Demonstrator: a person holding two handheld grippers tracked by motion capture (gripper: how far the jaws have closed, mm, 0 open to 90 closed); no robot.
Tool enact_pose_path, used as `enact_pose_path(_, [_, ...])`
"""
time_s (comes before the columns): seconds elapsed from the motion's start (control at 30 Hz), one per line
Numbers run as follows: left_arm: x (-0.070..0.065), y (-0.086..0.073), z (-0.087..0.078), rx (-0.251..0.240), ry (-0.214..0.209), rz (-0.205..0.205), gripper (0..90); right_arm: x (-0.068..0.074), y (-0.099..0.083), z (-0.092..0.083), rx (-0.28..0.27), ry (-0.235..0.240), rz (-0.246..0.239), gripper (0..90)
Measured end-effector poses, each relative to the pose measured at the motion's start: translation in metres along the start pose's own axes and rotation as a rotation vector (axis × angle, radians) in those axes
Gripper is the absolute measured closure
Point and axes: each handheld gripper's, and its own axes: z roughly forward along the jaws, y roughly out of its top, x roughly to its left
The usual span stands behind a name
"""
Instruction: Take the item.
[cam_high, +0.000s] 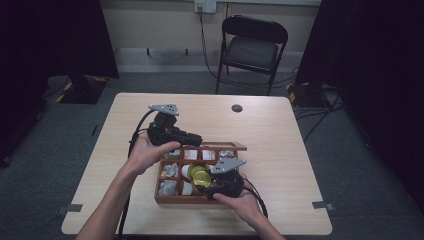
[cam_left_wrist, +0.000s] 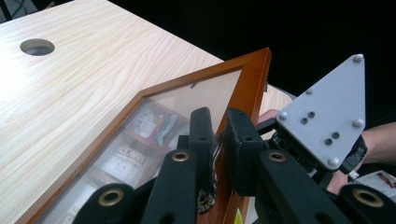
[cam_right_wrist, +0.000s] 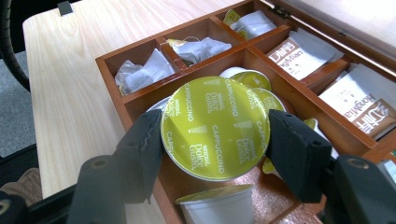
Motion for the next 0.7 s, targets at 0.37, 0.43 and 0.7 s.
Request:
enact_pose_path(0.37, [0.000,0.000,0.000,0.003,0.000,-0.001,81.6,-0.003,0.000,-0.016,-0.039,0.001,0.020,37.0])
enact_pose_path(0.43, [-0.001,0.000,0.000,0.005,0.001,-0.002,81.6,-0.004,0.000,-0.018,-0.041,-0.001,0.019,37.0])
enact_pose_path(0.7, [-0.002,-0.001,0.001,0.011,0.005,0.003,81.6,-0.008,-0.001,-0.027,-0.060,-0.014,0.033,37.0])
